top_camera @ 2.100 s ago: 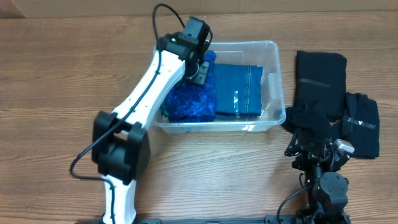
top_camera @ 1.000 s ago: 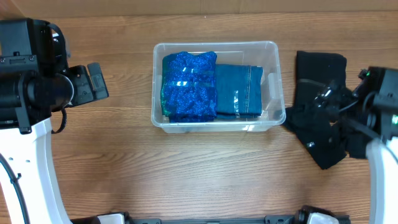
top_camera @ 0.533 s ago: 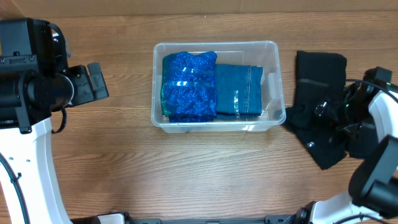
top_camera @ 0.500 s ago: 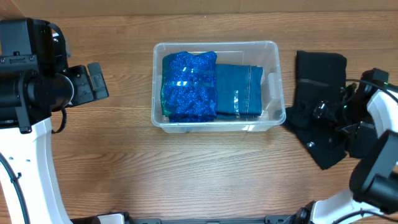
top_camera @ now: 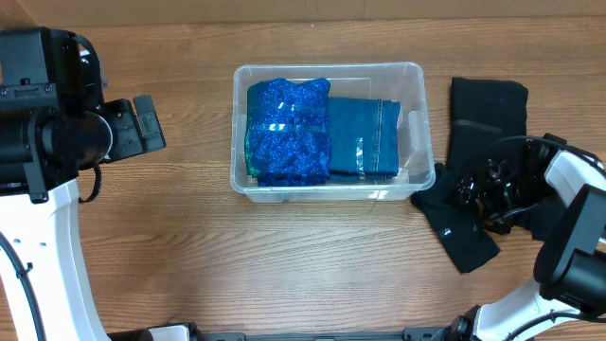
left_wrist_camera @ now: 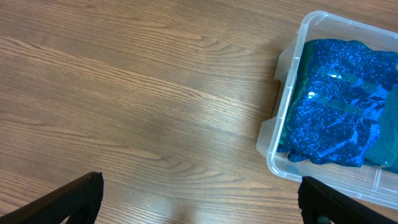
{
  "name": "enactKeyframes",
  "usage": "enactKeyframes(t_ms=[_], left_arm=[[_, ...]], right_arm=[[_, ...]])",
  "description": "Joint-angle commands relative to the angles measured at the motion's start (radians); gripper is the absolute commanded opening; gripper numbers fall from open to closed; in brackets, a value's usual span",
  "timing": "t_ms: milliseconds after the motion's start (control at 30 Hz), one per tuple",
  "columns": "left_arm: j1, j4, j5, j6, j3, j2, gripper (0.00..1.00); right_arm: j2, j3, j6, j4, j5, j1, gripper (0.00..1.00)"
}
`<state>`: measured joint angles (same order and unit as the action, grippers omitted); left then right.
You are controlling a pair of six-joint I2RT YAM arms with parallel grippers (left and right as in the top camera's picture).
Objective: Pack container
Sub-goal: 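Reach the right gripper to the lower black garment and grasp it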
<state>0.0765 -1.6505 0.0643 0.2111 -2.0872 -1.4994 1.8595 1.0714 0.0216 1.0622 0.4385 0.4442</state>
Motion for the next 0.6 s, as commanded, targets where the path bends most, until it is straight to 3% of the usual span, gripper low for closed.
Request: enactKeyframes(t_ms=[0, 100, 300, 567], left_arm=[[0.003, 0.002, -0.002, 0.013, -0.002, -0.005, 1.0], [0.003, 0.002, -0.002, 0.013, -0.002, -0.005, 1.0], [0.003, 0.002, -0.002, 0.013, -0.002, -0.005, 1.0], [0.003, 0.002, -0.002, 0.013, -0.002, -0.005, 1.0]], right_arm=[[0.032, -0.043, -0.225, -0.058, 0.043, 0.023, 0.89], [0.031, -0.043, -0.228, -0.069, 0.169, 0.051, 0.89], [0.023, -0.043, 0.013, -0.074, 0.181, 0.051, 0.89], [-0.087, -0.043, 0.013, -0.22, 0.093, 0.031, 0.93]])
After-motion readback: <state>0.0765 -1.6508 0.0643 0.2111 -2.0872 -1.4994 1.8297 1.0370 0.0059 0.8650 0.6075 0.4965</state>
